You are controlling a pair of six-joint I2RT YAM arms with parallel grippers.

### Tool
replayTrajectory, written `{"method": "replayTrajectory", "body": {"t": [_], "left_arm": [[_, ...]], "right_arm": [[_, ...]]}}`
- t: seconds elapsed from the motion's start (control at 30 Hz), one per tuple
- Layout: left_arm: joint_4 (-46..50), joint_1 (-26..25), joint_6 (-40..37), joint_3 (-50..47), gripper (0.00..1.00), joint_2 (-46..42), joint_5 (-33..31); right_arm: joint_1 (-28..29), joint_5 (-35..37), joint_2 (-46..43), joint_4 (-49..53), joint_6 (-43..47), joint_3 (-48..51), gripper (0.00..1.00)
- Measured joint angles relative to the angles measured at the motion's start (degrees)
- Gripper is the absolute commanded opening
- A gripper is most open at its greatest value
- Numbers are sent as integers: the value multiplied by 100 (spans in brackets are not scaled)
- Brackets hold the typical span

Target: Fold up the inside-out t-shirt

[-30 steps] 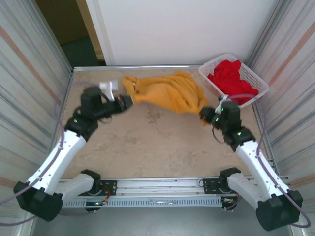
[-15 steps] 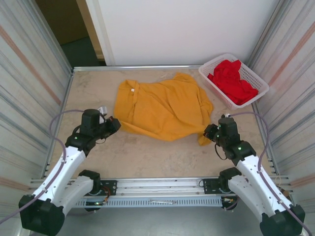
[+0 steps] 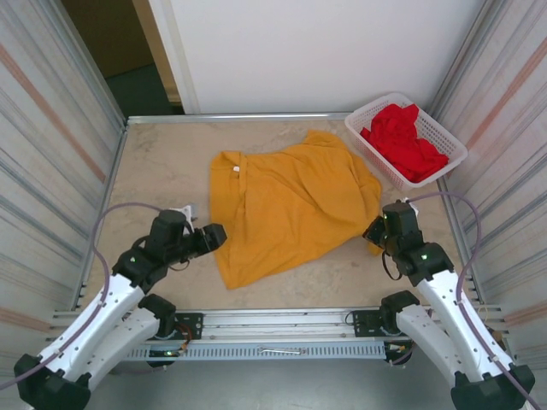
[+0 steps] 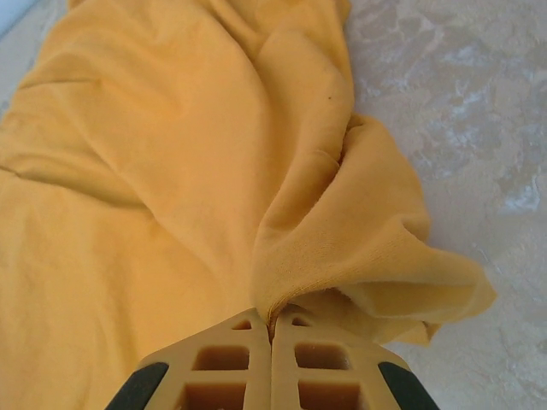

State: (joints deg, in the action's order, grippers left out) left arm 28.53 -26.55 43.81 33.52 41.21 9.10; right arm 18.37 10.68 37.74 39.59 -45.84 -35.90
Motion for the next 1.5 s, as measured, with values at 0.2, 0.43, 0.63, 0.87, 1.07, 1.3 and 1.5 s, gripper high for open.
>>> {"method": "replayTrajectory", "body": {"t": [0.2, 0.43, 0.63, 0.87, 1.07, 1.3, 1.5], "left_arm": [[-271, 968, -485, 1805, 65, 2542, 170], [98, 966, -966, 5434, 61, 6365, 44], [1200, 883, -1248, 8459, 61, 8826, -601], [2531, 769, -1320, 10699, 62, 10424, -1202], [2900, 776, -1333, 10769, 23, 10625, -1314], [2662, 782, -1471, 9685, 0, 10198, -1349], [1779, 765, -1561, 6948, 0, 8159, -1213]], "right_arm": [[0, -44, 0, 160, -15, 334, 60], [-2, 0, 151, 446, 101, -103, 64], [-57, -170, 1309, -57, 474, -1303, 67], [-315, -824, 4092, -831, 1016, -3215, 70], [-426, -1259, 6349, -1005, 1303, -5200, 69], [-426, -1381, 7167, -872, 1381, -5989, 70], [-426, -1366, 7484, -750, 1543, -6441, 72]]}}
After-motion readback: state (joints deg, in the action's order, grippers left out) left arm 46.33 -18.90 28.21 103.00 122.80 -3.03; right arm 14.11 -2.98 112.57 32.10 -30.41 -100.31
